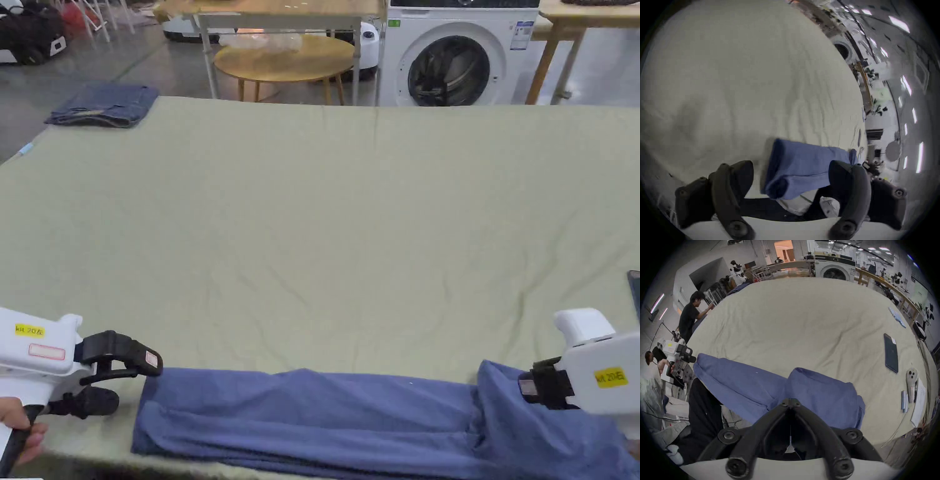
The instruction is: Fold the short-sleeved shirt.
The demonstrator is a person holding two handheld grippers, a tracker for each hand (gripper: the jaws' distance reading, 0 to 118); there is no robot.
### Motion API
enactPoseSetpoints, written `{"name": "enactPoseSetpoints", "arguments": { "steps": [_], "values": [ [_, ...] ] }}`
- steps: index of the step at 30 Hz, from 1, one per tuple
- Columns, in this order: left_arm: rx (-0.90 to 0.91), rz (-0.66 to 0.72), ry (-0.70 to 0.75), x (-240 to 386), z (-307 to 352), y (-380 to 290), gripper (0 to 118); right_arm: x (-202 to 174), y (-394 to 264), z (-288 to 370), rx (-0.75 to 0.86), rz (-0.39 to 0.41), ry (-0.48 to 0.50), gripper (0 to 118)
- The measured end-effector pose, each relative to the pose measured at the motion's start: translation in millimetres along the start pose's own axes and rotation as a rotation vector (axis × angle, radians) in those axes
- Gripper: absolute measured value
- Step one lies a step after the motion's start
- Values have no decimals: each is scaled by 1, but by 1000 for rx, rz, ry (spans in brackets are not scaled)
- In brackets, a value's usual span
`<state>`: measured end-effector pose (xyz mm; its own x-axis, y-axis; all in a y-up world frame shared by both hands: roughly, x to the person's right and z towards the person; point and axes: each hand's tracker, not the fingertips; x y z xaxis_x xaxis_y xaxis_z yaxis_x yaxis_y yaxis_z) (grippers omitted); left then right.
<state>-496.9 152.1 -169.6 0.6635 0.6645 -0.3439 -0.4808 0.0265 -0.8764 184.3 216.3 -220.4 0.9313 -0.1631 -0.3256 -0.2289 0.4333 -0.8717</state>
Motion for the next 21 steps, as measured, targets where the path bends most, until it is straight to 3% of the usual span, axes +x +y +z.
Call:
{"name": "enactPoseSetpoints", "arguments": {
  "steps": [8,10,11,12,13,14,17,21],
  "values": [
    [-41,-47,-7,8,-40,-22,100,-10,-1,-7,-33,-9,16,0],
    [-72,-40,-82,20,-47,-27,98,-14,1,-5,-36,-6,18,0],
    [-80,-49,-79,24,-50,-29,90,-15,1,-5,-35,-5,17,0],
    [-81,-56,-65,30,-53,-31,71,-15,1,-5,-36,-6,19,0],
    [-104,-86,-17,35,-55,-33,27,-15,1,-4,-37,-6,24,0],
    [-104,-94,0,46,-57,-40,5,-15,1,-3,-36,-5,24,0],
    [-104,-74,-16,55,-52,-46,5,-13,0,1,-30,-2,14,0],
    [-45,-186,-11,100,-24,-47,5,-10,-1,7,-19,-5,10,0]
  ]
}}
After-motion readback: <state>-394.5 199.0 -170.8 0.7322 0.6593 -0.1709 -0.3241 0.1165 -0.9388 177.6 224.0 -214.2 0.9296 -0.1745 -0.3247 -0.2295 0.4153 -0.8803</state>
